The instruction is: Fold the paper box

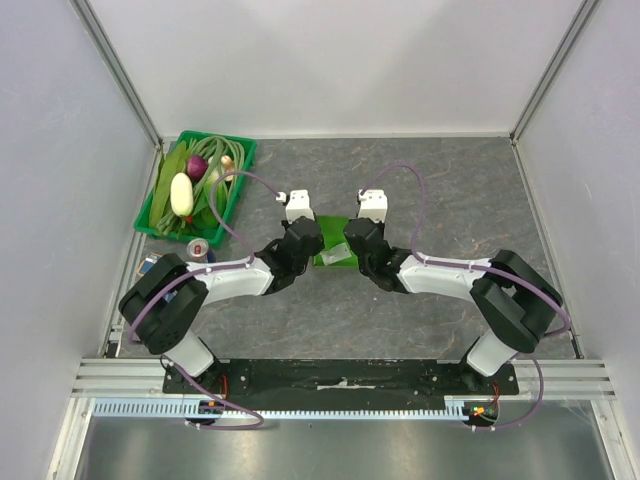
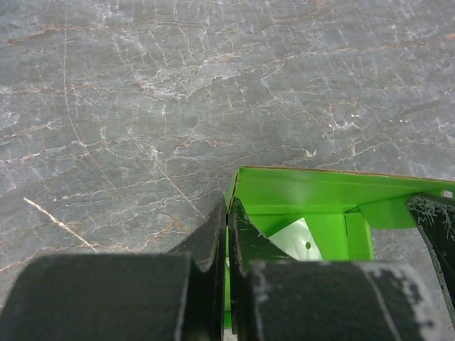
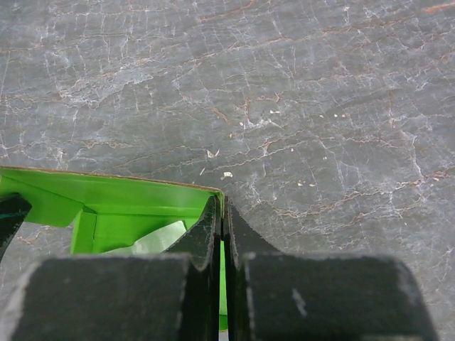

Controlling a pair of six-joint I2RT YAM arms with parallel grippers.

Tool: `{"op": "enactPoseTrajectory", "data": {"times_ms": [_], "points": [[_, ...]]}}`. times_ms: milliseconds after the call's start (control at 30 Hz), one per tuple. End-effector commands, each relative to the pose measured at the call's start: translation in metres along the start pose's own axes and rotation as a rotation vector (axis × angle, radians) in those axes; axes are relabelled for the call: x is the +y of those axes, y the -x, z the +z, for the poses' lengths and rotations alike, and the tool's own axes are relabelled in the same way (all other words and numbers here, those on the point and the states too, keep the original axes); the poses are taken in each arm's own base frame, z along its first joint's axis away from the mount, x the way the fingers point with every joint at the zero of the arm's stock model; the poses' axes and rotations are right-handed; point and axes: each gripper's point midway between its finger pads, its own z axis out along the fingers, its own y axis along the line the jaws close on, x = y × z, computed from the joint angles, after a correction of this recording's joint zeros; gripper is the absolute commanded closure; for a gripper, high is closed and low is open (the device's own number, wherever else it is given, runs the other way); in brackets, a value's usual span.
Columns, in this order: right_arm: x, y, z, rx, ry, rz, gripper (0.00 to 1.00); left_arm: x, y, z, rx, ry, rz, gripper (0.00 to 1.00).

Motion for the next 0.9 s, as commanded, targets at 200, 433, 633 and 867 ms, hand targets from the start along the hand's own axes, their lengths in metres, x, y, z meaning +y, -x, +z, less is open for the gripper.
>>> {"op": "enactPoseTrajectory", "data": {"times_ms": [200,433,633,867], "points": [[-0.021,0.008,-0.013,-0.147,-0.057,0.149,1.00,0.015,-0.011,-0.007,-0.003,0.035,-0.101,0.98],[-0.023,0.004,-0.027,-0.180,-0.092,0.173,1.00,0.010,-0.018,-0.017,0.055,0.052,-0.147,0.98],[-0.019,-0.007,-0.032,-0.175,-0.111,0.164,1.00,0.011,-0.045,-0.028,0.092,0.070,-0.137,0.98],[-0.019,-0.017,-0.044,-0.170,-0.141,0.213,1.00,0.012,-0.061,-0.033,0.111,0.091,-0.130,0.98]]}}
